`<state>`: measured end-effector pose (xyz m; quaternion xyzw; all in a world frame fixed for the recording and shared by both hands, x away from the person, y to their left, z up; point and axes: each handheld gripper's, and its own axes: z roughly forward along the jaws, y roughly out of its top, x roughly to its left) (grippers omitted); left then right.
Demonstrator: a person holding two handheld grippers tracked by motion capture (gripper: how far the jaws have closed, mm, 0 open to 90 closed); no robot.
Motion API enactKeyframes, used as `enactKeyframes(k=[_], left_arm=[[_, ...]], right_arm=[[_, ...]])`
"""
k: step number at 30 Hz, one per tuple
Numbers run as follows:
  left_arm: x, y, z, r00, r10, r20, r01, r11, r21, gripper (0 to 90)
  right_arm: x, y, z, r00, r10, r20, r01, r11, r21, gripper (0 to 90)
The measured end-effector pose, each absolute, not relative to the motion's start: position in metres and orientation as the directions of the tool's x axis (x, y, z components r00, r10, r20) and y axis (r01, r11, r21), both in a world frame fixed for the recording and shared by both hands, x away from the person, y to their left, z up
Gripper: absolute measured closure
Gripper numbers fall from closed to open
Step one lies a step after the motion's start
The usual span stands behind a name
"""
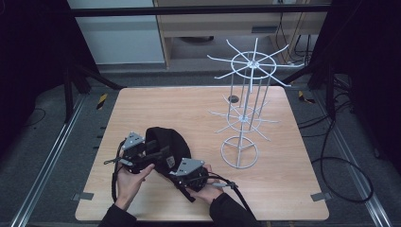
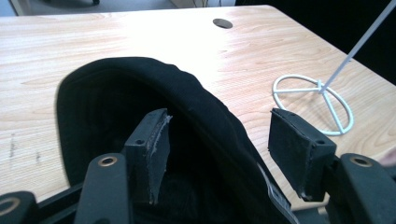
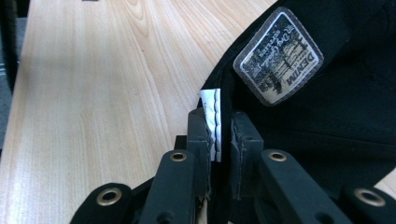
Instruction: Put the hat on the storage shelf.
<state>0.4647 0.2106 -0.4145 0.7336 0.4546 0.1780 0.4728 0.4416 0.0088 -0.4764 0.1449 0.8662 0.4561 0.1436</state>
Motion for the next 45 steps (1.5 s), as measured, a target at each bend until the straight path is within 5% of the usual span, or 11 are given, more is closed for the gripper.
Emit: enactKeyframes(k=[3,11,15,21,31,45], left_arm=[[0.473,0.206,-0.420,0.505,0.844,-0.181,0.531,-0.138,0.836,40.3],[0.474,0.205,-0.424,0.506,0.833,-0.221,0.553,-0.117,0.825,67.7],[0.471,0.207,-0.421,0.522,0.820,-0.237,0.546,-0.108,0.831,74.6],[0.464,0.214,-0.415,0.558,0.791,-0.250,0.515,-0.094,0.852,78.0],[0.444,0.229,-0.407,0.632,0.744,-0.216,0.442,-0.117,0.890,80.2],[0.431,0.236,-0.410,0.667,0.723,-0.178,0.396,-0.143,0.907,80.7]], right_arm=[[0.440,0.009,-0.476,-0.919,0.377,-0.112,0.119,0.539,0.834,80.4],[0.440,0.009,-0.476,-0.924,0.371,-0.093,0.129,0.533,0.836,79.2],[0.439,0.007,-0.473,-0.926,0.373,-0.064,0.152,0.520,0.841,71.3],[0.436,-0.020,-0.457,-0.912,0.410,0.018,0.211,0.432,0.877,58.9],[0.446,-0.047,-0.448,-0.805,0.593,-0.012,0.236,0.338,0.911,43.6],[0.469,-0.016,-0.469,-0.773,0.621,0.126,0.352,0.255,0.901,41.2]])
